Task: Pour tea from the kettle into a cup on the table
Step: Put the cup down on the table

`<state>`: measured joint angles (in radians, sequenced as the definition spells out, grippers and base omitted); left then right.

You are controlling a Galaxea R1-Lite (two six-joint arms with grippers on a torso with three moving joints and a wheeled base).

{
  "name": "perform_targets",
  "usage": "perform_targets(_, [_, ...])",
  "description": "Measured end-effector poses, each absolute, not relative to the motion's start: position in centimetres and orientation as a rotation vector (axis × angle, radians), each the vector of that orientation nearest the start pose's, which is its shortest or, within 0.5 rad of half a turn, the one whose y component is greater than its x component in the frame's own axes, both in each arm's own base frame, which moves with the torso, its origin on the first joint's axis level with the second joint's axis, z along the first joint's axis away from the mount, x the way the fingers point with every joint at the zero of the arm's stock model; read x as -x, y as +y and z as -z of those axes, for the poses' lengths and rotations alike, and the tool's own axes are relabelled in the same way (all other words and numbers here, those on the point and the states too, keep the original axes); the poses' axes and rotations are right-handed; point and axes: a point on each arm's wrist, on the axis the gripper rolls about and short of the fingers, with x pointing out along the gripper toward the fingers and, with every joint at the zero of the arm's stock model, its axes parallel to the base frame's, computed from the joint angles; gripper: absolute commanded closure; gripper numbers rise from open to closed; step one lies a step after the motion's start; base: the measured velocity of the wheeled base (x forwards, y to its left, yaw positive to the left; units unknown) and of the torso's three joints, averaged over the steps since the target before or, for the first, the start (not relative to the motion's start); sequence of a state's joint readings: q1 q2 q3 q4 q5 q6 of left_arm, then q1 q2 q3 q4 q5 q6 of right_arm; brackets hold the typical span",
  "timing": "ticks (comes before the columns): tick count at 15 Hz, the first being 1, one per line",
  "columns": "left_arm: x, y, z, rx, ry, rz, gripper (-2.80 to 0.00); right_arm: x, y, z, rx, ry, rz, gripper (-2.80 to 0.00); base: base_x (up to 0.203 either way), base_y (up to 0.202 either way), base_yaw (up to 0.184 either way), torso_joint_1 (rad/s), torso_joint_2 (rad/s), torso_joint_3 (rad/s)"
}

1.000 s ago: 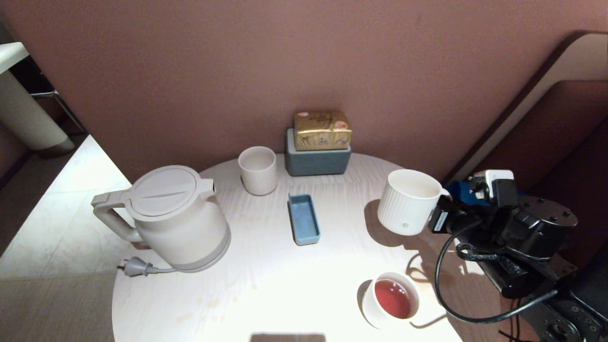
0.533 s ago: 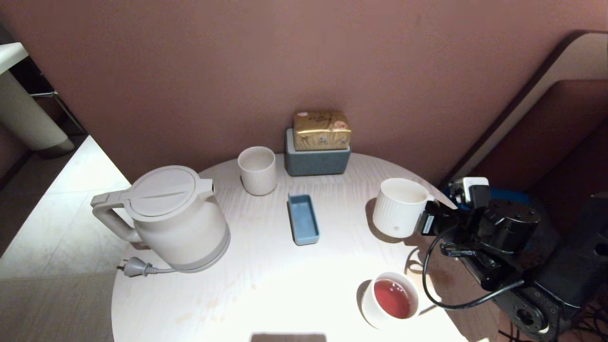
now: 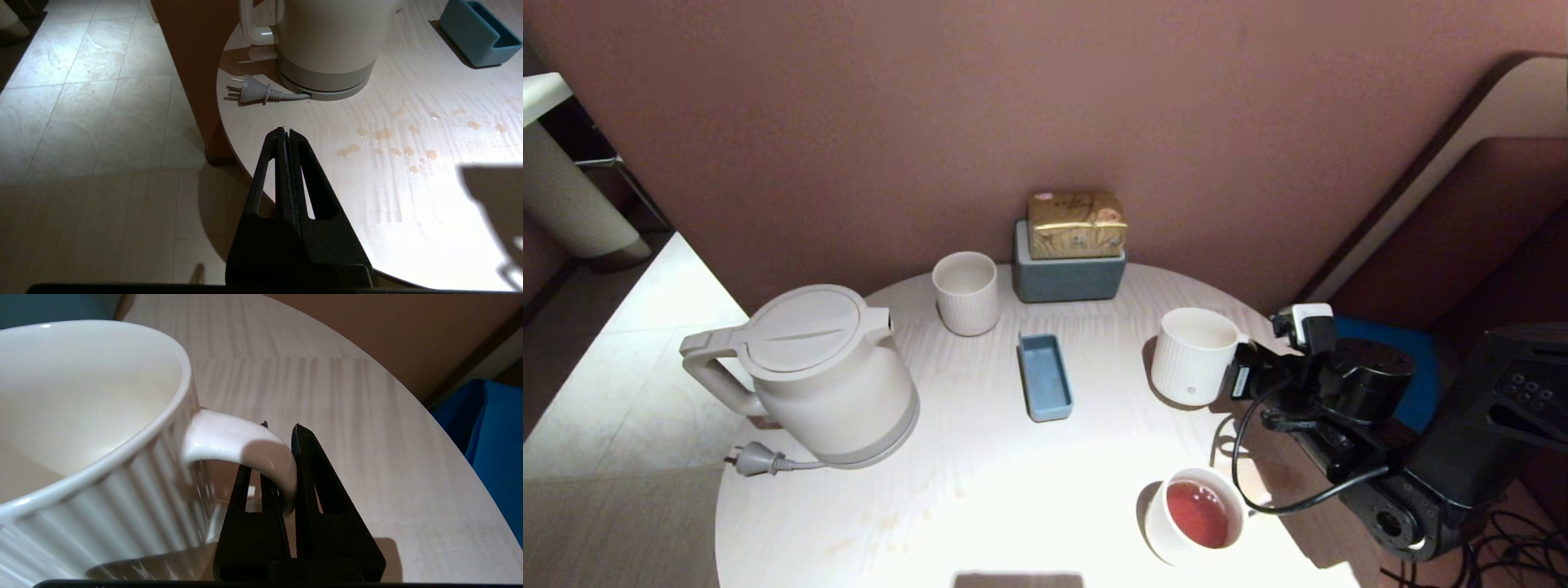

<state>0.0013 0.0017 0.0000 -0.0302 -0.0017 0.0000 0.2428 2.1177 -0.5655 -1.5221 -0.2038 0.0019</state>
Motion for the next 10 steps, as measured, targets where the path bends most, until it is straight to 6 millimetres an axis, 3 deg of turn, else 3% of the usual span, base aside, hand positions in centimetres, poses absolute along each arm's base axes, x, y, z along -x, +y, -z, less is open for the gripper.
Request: perform_targets(10, [2.3,0.0,-7.9,0.0,-0.029,0.0,0.0,-33.9,7.4,-8.5,0.015,-0.011,-0.092,0.0,0.0,0.0,0.0,0.0,0.0,0.0])
